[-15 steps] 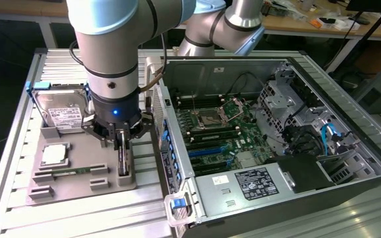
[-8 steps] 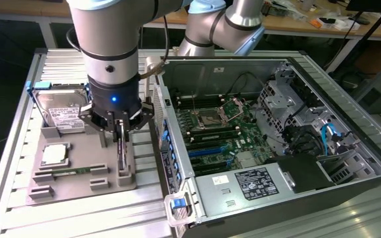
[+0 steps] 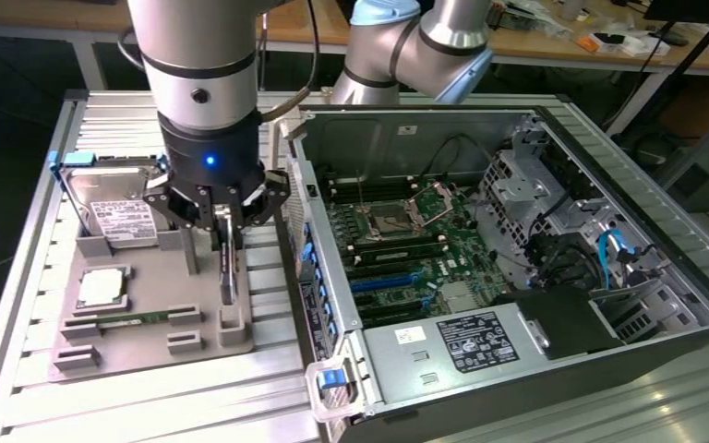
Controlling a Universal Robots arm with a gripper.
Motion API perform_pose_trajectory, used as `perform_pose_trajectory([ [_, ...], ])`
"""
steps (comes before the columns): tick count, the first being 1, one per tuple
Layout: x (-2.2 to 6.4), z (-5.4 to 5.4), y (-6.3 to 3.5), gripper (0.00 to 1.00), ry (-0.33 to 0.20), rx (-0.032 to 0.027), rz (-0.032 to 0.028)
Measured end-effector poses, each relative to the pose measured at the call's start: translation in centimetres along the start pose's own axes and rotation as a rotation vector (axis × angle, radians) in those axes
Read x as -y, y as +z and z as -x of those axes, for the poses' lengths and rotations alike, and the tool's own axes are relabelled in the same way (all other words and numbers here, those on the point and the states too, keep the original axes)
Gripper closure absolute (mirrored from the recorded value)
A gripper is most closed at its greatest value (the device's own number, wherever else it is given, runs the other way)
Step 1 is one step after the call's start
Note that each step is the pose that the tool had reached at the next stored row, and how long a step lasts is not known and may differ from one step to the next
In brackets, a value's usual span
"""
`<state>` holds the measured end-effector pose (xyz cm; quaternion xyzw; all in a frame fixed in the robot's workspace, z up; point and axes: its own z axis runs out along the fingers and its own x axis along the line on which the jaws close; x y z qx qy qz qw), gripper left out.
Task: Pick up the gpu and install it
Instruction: 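Pick up the gpu and move the gpu toward the slot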
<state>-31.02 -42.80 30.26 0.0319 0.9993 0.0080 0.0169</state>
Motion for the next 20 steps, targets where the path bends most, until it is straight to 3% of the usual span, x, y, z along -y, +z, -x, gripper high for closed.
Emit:
perform_pose_trajectory([
  [8, -0.06, 0.1, -2.08, 0.73, 0.0, 0.0016, 0.0001],
  [12, -0.1, 0.1, -3.71, 0.73, 0.0, 0.0023, 0.0002],
  [15, -0.14, 0.2, -5.58, 0.73, 0.0, 0.0028, 0.0001],
  [20, -0.17, 0.2, -7.1, 0.73, 0.0, 0.0034, 0.0002],
])
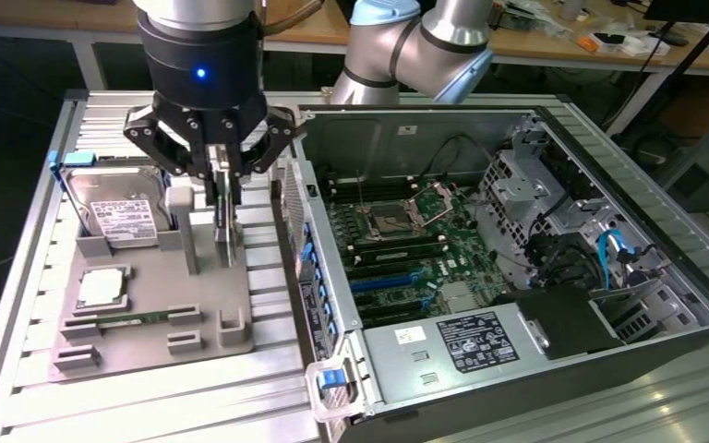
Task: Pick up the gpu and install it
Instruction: 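Pick up the gpu and move the gpu toward the slot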
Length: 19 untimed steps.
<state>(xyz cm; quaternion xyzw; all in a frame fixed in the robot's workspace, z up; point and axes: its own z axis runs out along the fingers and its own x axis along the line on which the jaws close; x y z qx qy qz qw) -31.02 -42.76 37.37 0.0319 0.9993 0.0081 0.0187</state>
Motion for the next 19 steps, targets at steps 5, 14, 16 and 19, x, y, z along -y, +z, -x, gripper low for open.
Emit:
perform_pose_trajectory([
  [5, -0.04, 0.1, -2.34, 0.73, 0.0, 0.0009, 0.0],
  [14, -0.15, 0.3, -7.37, 0.73, 0.0, 0.0054, 0.0004],
  [16, -0.2, 0.3, -8.31, 0.73, 0.0, 0.0085, 0.0006],
  [19, -0.27, 1.0, -8.77, 0.73, 0.0, 0.0097, 0.0006],
])
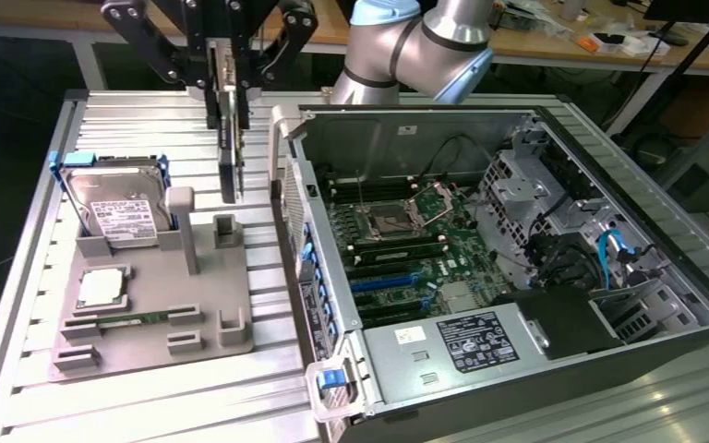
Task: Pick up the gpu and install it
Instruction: 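Pick up the gpu and move the gpu toward the slot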
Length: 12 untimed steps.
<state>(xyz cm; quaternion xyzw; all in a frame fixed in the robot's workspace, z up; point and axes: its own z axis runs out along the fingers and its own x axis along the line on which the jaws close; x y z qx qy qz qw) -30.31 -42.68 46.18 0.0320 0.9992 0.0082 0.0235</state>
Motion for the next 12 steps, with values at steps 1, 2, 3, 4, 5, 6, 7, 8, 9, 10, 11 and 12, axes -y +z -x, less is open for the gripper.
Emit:
perform_pose_trajectory([
  [1, -0.04, 0.6, 0.03, 0.73, 0.0, 0.0001, 0.0003],
  [2, -0.09, 1.4, 0.07, 0.73, 0.0, 0.0001, 0.0005],
  [3, -0.11, 1.8, 0.09, 0.73, 0.0, 0.0, 0.0005],
  [4, -0.14, 2.2, 0.1, 0.73, 0.0, 0.0, 0.0006],
  [5, -0.16, 2.6, 0.12, 0.73, 0.0, 0.0, 0.0007],
  [6, -0.18, 2.9, 0.14, 0.73, 0.0, 0.0, 0.0008],
  [7, -0.21, 3.3, 0.16, 0.73, 0.0, 0.0, 0.001],
  [8, -0.23, 3.7, 0.18, 0.73, 0.0, 0.0, 0.0013],
  [9, -0.25, 4.0, 0.2, 0.73, 0.0, 0.0001, 0.0021],
  [10, -0.27, 4.4, 0.21, 0.73, 0.0, -0.0001, 0.0029],
  [11, -0.3, 4.8, 0.24, 0.73, 0.001, -0.0002, 0.0038],
  [12, -0.33, 5.2, 0.25, 0.73, 0.001, -0.0004, 0.0045],
])
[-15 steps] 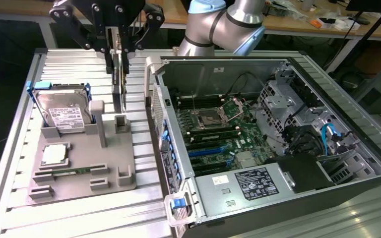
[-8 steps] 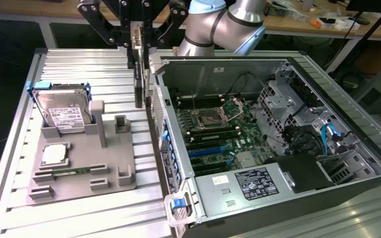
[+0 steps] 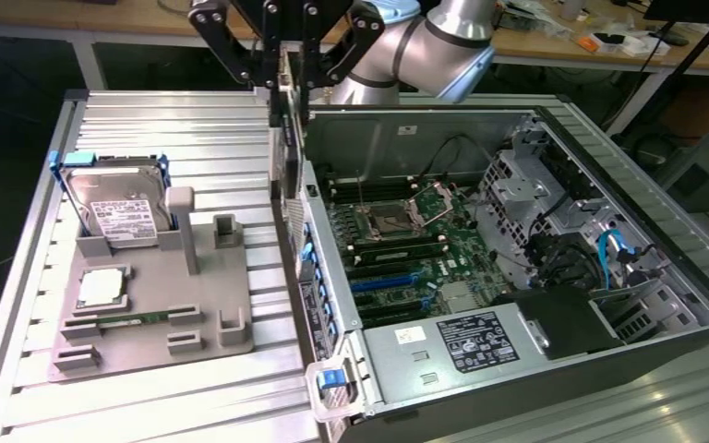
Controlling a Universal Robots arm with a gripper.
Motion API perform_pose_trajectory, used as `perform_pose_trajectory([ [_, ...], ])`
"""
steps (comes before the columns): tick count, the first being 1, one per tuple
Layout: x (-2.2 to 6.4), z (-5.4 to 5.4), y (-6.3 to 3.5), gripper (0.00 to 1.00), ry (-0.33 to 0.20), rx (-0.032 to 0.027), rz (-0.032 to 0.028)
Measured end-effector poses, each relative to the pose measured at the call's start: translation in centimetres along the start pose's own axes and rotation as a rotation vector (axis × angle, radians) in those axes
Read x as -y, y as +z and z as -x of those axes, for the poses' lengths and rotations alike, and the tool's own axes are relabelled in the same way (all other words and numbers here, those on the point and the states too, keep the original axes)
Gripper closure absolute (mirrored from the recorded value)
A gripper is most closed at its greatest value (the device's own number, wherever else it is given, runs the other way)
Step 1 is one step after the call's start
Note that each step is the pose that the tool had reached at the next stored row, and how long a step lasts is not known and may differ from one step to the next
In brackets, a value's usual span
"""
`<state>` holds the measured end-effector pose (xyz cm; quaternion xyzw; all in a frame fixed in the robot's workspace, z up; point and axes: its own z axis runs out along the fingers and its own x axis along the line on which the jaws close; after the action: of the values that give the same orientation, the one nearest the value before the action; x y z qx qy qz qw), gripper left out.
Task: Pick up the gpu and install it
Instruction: 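Pick up the gpu and move the gpu toward the slot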
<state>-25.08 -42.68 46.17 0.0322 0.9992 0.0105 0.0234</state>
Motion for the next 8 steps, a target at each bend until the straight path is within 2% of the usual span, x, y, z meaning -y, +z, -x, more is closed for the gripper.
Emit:
perform_pose_trajectory([
  [8, -0.23, 3.5, 0.34, 0.73, 0.0, -0.0006, 0.0057],
])
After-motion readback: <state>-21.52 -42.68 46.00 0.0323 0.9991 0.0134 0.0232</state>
